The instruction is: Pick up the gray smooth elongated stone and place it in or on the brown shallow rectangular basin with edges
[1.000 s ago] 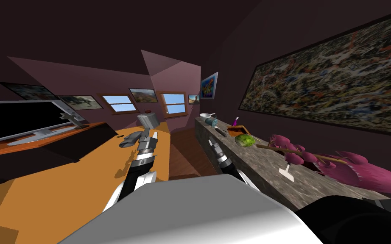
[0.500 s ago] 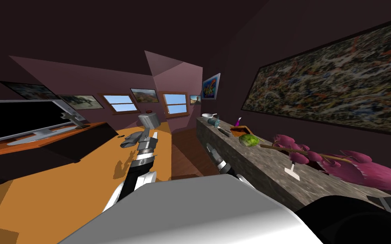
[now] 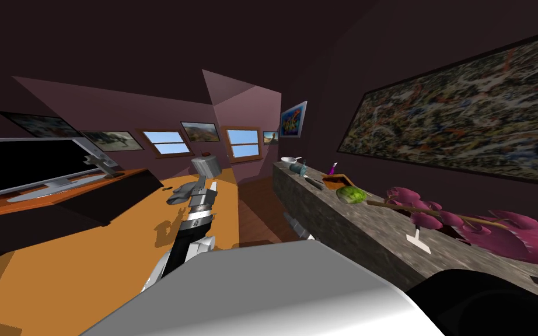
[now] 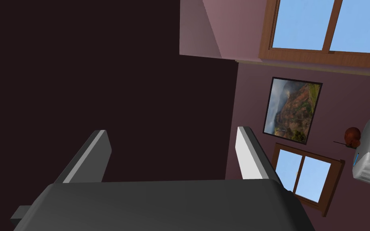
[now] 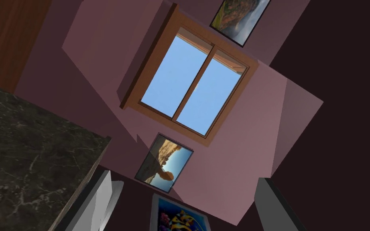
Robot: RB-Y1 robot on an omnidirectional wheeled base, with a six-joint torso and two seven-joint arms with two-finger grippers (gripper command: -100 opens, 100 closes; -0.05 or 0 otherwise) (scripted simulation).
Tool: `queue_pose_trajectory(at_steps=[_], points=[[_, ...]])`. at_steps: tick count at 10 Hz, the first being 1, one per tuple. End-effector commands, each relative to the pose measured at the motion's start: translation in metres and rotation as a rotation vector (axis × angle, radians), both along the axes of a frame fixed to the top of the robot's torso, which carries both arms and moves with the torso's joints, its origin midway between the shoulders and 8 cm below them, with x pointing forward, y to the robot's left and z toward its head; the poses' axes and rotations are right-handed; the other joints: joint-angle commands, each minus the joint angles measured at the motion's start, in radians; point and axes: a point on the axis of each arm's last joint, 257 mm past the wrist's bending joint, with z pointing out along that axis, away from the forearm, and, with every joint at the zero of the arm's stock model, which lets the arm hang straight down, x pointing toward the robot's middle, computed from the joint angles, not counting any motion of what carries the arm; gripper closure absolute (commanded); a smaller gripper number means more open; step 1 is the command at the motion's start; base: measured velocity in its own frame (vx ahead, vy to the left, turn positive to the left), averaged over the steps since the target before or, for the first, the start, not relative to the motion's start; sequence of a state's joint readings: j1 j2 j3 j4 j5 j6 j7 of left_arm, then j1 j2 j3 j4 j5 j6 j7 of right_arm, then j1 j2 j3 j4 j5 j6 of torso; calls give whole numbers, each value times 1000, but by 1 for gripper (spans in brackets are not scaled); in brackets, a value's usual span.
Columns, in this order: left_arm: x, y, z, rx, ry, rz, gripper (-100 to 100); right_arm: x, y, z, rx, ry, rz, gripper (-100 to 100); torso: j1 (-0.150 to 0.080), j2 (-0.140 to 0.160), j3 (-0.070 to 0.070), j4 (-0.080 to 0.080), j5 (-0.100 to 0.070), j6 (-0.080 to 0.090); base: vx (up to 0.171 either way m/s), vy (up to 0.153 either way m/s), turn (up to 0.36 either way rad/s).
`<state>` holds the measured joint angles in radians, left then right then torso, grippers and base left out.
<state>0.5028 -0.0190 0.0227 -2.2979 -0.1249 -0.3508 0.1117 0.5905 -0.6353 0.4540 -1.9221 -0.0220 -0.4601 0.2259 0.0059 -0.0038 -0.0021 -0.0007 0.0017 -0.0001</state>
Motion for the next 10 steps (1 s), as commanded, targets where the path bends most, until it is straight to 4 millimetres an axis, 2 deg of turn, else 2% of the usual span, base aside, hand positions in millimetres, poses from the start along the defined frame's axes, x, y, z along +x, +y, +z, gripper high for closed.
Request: queue_pose_trajectory(at_steps=[1, 2, 3, 4, 5, 6, 7, 8, 10], points=[[0, 0, 0, 0, 0, 0, 0, -18, -9, -33, -60, 69, 25, -100, 0, 0, 0, 0, 0, 0, 62, 99, 5], [0, 0, 0, 0, 0, 0, 0, -20, -12, -37, -74, 75, 32, -100, 0, -1, 0, 0, 0, 0, 58, 87, -1], [0, 0, 0, 0, 0, 0, 0, -42, -22, -67, -130, 140, 51, -100, -1, -1, 0, 0, 0, 0, 64, 100, 3], [0, 0, 0, 0, 0, 0, 0, -43, -24, -68, -140, 142, 57, -100, 0, -1, 0, 0, 0, 0, 54, 75, -7], [0, 0, 0, 0, 0, 0, 0, -68, -38, -98, -196, 208, 75, -100, -1, 0, 0, 0, 0, 0, 85, 98, 5], [0, 0, 0, 0, 0, 0, 0, -70, -41, -99, -210, 211, 82, -100, 0, -2, -1, 0, 0, 0, 65, 76, -8], [0, 0, 0, 0, 0, 0, 0, -94, -54, -119, -264, 263, 110, -100, -2, -1, -1, 0, 0, 0, 85, 80, 5], [0, 0, 0, 0, 0, 0, 0, -94, -54, -117, -267, 259, 116, -100, -1, -2, -1, 0, 0, 0, 88, 64, -6], [0, 0, 0, 0, 0, 0, 0, -98, -63, -128, -284, 282, 108, -100, -5, 0, 0, 0, -1, 0, 18, 10, 0]])
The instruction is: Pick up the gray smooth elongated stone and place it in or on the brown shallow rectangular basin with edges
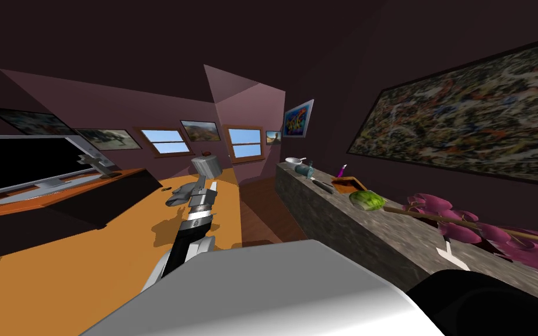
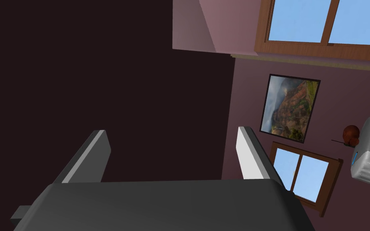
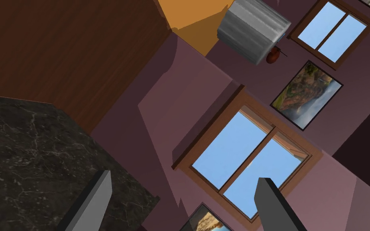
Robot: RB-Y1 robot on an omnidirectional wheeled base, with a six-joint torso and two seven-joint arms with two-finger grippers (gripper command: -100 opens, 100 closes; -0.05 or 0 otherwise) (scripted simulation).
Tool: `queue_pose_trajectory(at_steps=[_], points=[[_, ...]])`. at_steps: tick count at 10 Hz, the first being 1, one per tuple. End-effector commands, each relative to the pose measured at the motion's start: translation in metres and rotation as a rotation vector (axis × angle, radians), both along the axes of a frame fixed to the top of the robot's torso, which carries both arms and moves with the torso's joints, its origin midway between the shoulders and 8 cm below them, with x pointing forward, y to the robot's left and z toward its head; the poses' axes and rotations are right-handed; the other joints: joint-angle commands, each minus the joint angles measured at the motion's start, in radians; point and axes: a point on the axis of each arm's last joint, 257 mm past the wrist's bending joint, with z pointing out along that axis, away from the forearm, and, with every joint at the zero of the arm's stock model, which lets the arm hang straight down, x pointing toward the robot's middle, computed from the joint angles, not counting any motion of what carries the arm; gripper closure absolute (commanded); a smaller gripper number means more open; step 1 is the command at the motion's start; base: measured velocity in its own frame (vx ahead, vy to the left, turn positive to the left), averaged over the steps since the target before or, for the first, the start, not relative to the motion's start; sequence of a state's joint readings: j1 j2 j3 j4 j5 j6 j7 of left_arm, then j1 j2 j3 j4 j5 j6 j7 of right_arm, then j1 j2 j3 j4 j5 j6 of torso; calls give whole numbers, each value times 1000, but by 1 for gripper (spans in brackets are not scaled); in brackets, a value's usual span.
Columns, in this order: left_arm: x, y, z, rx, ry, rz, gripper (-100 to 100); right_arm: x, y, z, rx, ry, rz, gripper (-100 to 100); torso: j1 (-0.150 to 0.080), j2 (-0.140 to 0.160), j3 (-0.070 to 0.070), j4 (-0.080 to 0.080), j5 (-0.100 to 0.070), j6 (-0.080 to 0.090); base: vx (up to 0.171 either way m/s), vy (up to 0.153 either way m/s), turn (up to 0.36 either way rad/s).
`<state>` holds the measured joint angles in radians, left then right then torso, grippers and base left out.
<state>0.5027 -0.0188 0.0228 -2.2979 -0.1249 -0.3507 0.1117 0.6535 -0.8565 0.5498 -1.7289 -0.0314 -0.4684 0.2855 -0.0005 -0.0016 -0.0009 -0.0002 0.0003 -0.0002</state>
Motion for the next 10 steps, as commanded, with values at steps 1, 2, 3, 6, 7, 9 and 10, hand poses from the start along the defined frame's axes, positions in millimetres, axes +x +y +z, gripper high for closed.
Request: queue_pose_trajectory(at_steps=[1, 2, 3, 6, 7, 9, 10], points=[[0, 0, 0, 0, 0, 0, 0, -30, -22, -24, -71, 66, 27, -100, 0, 0, 0, 0, 0, 0, 58, 39, 11], [0, 0, 0, 0, 0, 0, 0, -34, -29, -30, -85, 78, 25, -100, 2, -2, -1, 0, 0, 0, 72, 50, -10], [0, 0, 0, 0, 0, 0, 0, -59, -44, -43, -135, 126, 52, -100, 3, -3, -2, -1, 1, 0, 95, 69, 7], [0, 0, 0, 0, 0, 0, 0, -99, -94, -68, -255, 218, 84, -100, 3, -5, -3, -1, 1, 0, 92, 48, 3], [0, 0, 0, 0, 0, 0, 0, -125, -116, -77, -309, 268, 107, -100, 3, -5, -3, -1, 1, 0, 141, 48, 13], [0, 0, 0, 0, 0, 0, 0, -131, -133, -79, -343, 285, 116, -100, 2, -7, -4, -1, 0, 0, 75, 31, 1], [0, 0, 0, 0, 0, 0, 0, -156, -160, -84, -405, 334, 144, -100, 1, -3, -2, -1, 0, 0, 73, 32, 9]])
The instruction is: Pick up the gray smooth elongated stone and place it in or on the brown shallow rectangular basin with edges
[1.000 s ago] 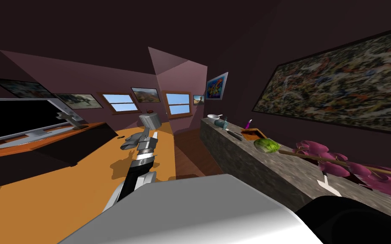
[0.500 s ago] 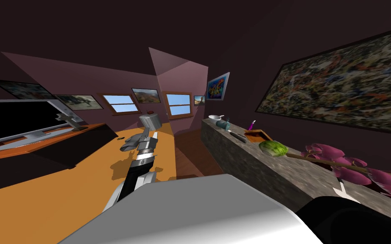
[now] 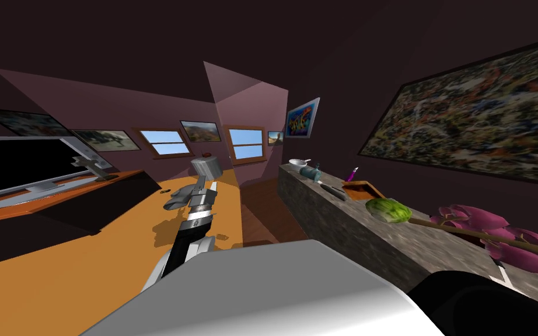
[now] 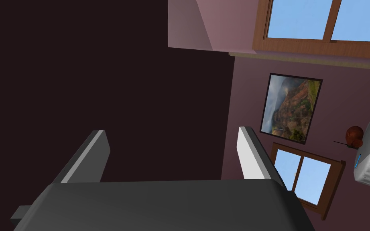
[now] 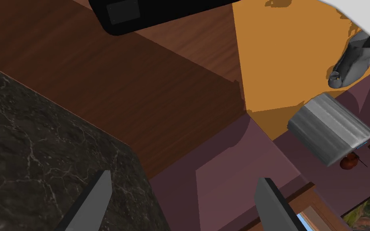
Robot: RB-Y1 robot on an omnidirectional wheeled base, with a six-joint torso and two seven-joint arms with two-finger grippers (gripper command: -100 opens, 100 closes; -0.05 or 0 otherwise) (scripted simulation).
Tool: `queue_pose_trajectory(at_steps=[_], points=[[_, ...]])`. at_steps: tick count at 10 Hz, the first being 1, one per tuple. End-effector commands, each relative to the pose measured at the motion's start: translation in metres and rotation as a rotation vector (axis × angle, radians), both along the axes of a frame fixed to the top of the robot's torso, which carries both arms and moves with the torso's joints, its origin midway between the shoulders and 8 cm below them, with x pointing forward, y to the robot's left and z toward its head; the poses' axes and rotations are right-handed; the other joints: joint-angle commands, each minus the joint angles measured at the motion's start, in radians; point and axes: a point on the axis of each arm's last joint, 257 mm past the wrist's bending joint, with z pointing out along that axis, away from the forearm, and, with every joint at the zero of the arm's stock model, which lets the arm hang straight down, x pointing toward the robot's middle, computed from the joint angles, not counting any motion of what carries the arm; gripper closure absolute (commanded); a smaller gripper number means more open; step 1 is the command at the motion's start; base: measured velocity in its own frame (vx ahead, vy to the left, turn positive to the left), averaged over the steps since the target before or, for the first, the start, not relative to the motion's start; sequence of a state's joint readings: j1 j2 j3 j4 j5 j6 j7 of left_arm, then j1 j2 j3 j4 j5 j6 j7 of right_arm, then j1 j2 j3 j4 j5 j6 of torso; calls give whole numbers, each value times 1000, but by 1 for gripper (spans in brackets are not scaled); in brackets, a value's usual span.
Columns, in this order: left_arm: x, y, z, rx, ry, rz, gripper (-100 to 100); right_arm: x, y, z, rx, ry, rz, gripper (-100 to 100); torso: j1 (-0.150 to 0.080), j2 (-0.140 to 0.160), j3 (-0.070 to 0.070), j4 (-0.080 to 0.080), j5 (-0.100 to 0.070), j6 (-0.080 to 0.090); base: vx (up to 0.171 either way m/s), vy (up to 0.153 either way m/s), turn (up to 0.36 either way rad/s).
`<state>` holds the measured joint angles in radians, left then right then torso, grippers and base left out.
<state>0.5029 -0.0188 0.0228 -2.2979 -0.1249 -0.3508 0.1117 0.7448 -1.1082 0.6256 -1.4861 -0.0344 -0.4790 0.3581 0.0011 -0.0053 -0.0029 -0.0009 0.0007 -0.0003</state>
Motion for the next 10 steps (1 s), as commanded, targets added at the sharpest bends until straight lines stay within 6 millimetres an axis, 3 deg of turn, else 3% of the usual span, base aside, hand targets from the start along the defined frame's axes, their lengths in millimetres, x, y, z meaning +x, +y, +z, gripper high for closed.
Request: queue_pose_trajectory(at_steps=[1, 2, 4, 5, 6, 7, 9, 10], points=[[0, 0, 0, 0, 0, 0, 0, -19, -29, -4, -60, 40, 19, -100, 0, 0, 0, 0, 0, 0, 95, 34, 7], [0, 0, 0, 0, 0, 0, 0, -42, -50, -6, -105, 83, 40, -100, 0, -1, -1, 0, 0, 0, 129, 41, 17], [0, 0, 0, 0, 0, 0, 0, -47, -71, -4, -146, 101, 56, -100, 0, -3, -2, -1, 0, 0, 84, 16, 2], [0, 0, 0, 0, 0, 0, 0, -68, -96, -1, -197, 143, 85, -100, -1, 0, 0, 0, 0, 0, 106, 30, 24], [0, 0, 0, 0, 0, 0, 0, -72, -113, 2, -228, 157, 94, -100, 0, -2, -1, 0, 0, 0, 99, 28, 7], [0, 0, 0, 0, 0, 0, 0, -94, -144, 7, -290, 205, 118, -100, 0, -2, -1, 0, 0, 0, 140, 25, 21], [0, 0, 0, 0, 0, 0, 0, -93, -153, 12, -307, 209, 133, -100, -1, -4, -2, -1, 0, 0, 95, 16, 6], [0, 0, 0, 0, 0, 0, 0, -113, -184, 22, -368, 254, 160, -100, -1, -1, -1, 0, 0, 0, 110, 22, 24]])
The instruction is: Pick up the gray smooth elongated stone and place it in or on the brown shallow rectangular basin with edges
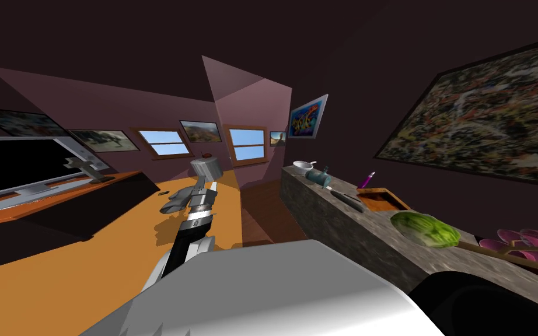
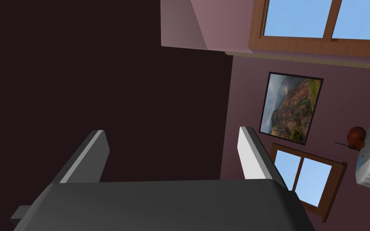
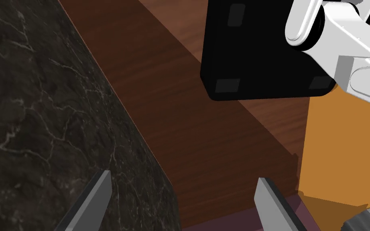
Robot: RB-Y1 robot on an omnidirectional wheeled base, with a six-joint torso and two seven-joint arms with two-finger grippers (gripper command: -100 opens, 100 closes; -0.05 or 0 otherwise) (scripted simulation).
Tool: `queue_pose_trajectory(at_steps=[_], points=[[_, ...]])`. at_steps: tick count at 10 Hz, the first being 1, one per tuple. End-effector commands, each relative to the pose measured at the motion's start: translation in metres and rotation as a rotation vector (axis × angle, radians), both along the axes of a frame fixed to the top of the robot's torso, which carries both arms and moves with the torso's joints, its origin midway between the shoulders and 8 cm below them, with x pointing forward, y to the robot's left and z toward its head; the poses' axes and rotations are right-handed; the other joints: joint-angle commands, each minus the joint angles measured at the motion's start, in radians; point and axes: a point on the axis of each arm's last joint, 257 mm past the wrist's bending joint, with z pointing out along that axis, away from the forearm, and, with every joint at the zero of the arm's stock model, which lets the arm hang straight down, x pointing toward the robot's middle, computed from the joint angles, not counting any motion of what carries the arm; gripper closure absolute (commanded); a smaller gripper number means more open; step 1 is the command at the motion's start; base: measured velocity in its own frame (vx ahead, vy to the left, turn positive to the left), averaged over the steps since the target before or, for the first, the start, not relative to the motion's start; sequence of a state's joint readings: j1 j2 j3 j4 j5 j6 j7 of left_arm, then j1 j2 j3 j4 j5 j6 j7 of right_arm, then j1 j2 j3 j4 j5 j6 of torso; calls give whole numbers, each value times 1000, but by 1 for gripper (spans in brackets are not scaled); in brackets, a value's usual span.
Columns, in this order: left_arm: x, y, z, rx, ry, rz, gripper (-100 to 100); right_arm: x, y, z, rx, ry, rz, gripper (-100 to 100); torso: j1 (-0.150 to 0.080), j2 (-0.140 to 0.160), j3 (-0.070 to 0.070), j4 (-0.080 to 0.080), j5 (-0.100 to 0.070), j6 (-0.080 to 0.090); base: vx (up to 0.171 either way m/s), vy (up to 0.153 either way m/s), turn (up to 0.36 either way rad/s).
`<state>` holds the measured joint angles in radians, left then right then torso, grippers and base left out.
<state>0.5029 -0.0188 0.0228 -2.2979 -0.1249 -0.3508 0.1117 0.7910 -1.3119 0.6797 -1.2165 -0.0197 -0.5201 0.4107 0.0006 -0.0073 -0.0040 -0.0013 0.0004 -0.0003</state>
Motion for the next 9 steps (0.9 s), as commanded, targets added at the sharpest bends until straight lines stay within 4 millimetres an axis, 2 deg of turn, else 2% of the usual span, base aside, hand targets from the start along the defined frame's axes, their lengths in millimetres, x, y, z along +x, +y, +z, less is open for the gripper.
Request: queue_pose_trajectory(at_steps=[1, 2, 3, 4, 5, 6, 7, 8, 9], points=[[0, 0, 0, 0, 0, 0, 0, -5, -15, 13, -34, 23, 21, -100, 0, 0, 0, 0, 0, 0, 112, 27, 11], [0, 0, 0, 0, 0, 0, 0, -4, -19, 15, -41, 25, 28, -100, 1, 0, 0, 0, 0, 0, 51, 16, 2], [0, 0, 0, 0, 0, 0, 0, -20, -51, 29, -102, 67, 59, -100, 0, 2, 1, 0, 0, 0, 104, 15, 31], [0, 0, 0, 0, 0, 0, 0, -19, -56, 32, -110, 70, 67, -100, 0, 0, 0, 0, 0, 0, 117, 16, 15], [0, 0, 0, 0, 0, 0, 0, -30, -86, 48, -169, 108, 99, -100, 0, -1, -1, 0, 0, 0, 180, 34, 32], [0, 0, 0, 0, 0, 0, 0, -29, -90, 50, -175, 110, 105, -100, 1, -4, -2, -1, 0, 0, 165, 24, 16], [0, 0, 0, 0, 0, 0, 0, -36, -119, 69, -232, 145, 139, -100, 1, -4, -3, -1, 0, 0, 203, -7, 33], [0, 0, 0, 0, 0, 0, 0, -41, -140, 84, -273, 171, 168, -100, -1, -7, -4, -2, 0, -1, 258, -10, 68], [0, 0, 0, 0, 0, 0, 0, -40, -147, 89, -287, 176, 175, -100, -2, -10, -6, -2, 0, -1, 193, -28, 34]])
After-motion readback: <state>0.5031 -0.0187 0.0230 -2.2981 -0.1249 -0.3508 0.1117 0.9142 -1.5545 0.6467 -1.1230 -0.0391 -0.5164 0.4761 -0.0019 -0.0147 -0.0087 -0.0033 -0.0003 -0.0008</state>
